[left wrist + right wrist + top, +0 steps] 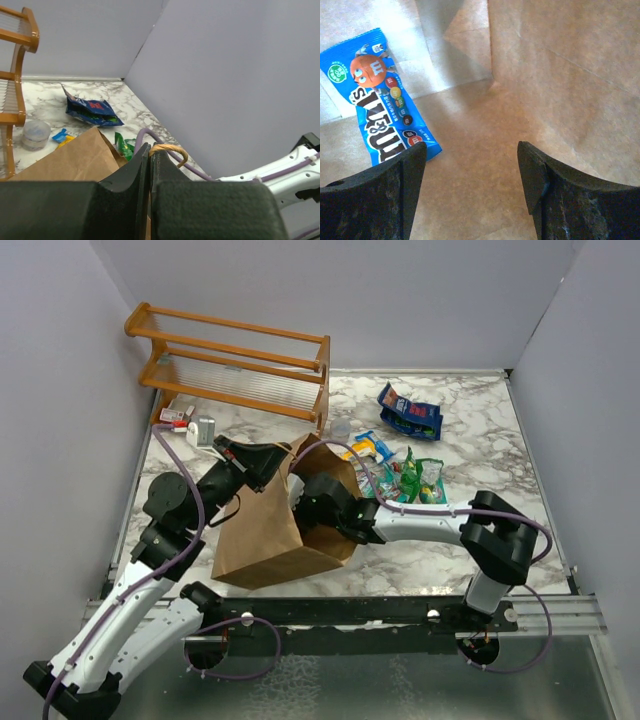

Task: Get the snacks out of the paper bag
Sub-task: Take out the snack from the paper bag.

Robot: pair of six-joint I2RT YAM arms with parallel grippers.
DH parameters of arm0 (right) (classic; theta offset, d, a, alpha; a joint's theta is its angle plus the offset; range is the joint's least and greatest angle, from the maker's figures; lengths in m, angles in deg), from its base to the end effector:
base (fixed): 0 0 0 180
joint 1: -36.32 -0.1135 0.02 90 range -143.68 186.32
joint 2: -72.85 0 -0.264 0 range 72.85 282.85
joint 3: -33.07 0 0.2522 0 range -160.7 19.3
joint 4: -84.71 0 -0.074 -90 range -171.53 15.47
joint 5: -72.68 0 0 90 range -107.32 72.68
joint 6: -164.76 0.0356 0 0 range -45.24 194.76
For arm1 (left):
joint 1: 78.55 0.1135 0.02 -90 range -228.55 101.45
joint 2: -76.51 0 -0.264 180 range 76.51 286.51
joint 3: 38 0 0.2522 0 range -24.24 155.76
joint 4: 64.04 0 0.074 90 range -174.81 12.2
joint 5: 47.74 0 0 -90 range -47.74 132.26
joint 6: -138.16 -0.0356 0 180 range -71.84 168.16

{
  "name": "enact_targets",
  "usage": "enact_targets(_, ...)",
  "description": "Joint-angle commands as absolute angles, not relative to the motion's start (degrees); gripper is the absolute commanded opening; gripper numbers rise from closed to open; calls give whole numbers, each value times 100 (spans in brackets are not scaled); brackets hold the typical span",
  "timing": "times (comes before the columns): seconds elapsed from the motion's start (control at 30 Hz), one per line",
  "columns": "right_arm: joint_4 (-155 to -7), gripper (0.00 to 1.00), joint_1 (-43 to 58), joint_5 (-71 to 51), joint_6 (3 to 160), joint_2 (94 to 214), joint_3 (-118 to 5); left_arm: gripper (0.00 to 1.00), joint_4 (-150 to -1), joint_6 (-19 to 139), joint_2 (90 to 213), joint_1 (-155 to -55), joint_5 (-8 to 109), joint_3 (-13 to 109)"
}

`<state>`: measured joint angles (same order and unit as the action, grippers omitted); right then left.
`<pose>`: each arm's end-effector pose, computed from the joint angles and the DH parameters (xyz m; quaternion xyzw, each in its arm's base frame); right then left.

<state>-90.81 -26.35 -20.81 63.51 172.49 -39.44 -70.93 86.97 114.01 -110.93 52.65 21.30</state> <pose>0.1773 0.3383 0.2014 -0.5128 0.7062 0.1876 0.4508 0.1233 -0.0858 0.3959 0.0376 0.6100 -0.5045 0.6100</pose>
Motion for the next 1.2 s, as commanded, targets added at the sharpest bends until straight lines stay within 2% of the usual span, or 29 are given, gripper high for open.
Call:
enact_targets(0.0, -8657, 74, -2659, -2462, 6737, 17044, -3998, 0, -7363, 8532, 11517, -11090, 4607, 2459)
enact_targets(0.13, -8518, 73, -2661, -2143, 6853, 16896, -4045, 0, -7929, 8482, 11897, -11090, 3921, 2891)
enact_targets(0.3, -8488, 73, -2684, -1787, 7050, 16760, -3991, 0, -7865, 8148, 12596, -11090, 3934, 3385)
enact_targets(0.37, -8557, 77, -2762, -1734, 7139, 16724, -3955, 0, -7757, 8049, 12903, -11092, 4134, 3592)
enact_targets(0.53, -8793, 91, -2913, -1660, 7370, 16890, -4033, 0, -7231, 7829, 13569, -11090, 5212, 4040)
enact_targets(0.67, -8590, 93, -2915, -1885, 7539, 17391, -4553, 0, -6521, 7683, 13814, -11090, 6708, 4099)
enact_targets(0.77, -8448, 94, -2915, -2051, 7773, 17783, -4963, 0, -6088, 7711, 13625, -11097, 7471, 3787)
enact_targets(0.9, -8382, 96, -2961, -2268, 7975, 18120, -5335, 0, -6098, 7595, 13062, -11091, 7843, 3211)
enact_targets(1.03, -8369, 100, -2968, -2557, 7955, 18125, -5257, 0, -6913, 7397, 12391, -11093, 7669, 2700)
enact_targets(1.17, -8477, 100, -2967, -2531, 7648, 18030, -5032, 0, -7723, 7348, 11486, -11090, 7012, 2006)
